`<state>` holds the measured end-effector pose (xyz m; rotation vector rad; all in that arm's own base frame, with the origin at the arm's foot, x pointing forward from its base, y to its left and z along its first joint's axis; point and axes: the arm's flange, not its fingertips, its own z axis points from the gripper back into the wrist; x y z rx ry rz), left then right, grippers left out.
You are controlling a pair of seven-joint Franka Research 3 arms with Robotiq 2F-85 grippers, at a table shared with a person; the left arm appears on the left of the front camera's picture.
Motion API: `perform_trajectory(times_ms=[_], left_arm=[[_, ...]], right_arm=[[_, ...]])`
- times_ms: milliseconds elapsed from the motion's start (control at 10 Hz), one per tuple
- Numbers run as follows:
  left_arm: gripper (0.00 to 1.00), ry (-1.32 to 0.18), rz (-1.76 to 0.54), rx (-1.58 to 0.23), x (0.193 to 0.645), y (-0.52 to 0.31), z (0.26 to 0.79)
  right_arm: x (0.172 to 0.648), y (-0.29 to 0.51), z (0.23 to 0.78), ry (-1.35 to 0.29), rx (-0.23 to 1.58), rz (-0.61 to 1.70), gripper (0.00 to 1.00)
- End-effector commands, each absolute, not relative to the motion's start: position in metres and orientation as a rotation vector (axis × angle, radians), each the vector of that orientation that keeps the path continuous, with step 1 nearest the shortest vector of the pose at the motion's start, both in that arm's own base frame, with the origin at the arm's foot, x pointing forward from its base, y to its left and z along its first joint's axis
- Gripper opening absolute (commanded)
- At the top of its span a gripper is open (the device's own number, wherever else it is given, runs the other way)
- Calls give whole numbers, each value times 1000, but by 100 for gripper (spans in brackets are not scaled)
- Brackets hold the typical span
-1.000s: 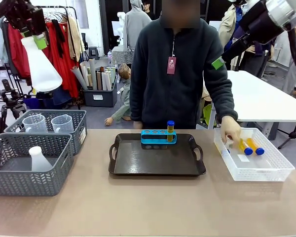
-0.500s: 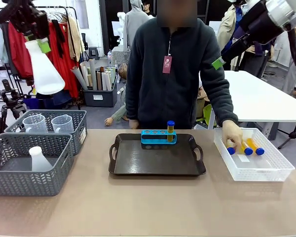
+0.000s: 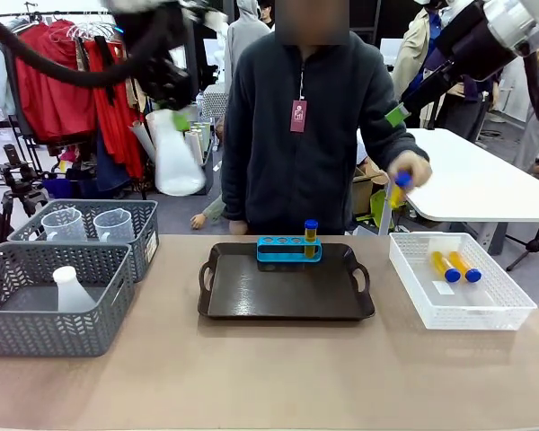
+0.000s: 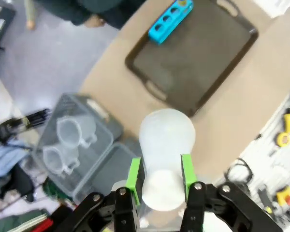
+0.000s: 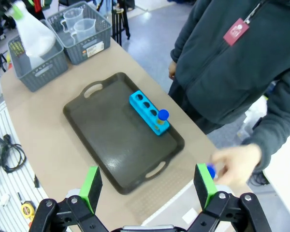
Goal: Prepare the laboratory tools.
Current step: Pick up one Small flask and place it on the Handle tray.
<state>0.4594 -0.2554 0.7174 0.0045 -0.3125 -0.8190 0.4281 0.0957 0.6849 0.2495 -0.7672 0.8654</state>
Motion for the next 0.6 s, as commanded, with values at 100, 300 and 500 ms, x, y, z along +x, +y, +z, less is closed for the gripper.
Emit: perform_trajectory(times_ms=[100,300,500], left_arm=[[0,-364,-946,39,474,-321,658],[0,-361,-1062,19,485,-361,618],[0,-343,-1197,19,491,-407,571]], right_arm=[[428,94,686,-768,252,864,100],[428,94,686,-768,252,864,100],[428,94,686,-768,252,864,100]])
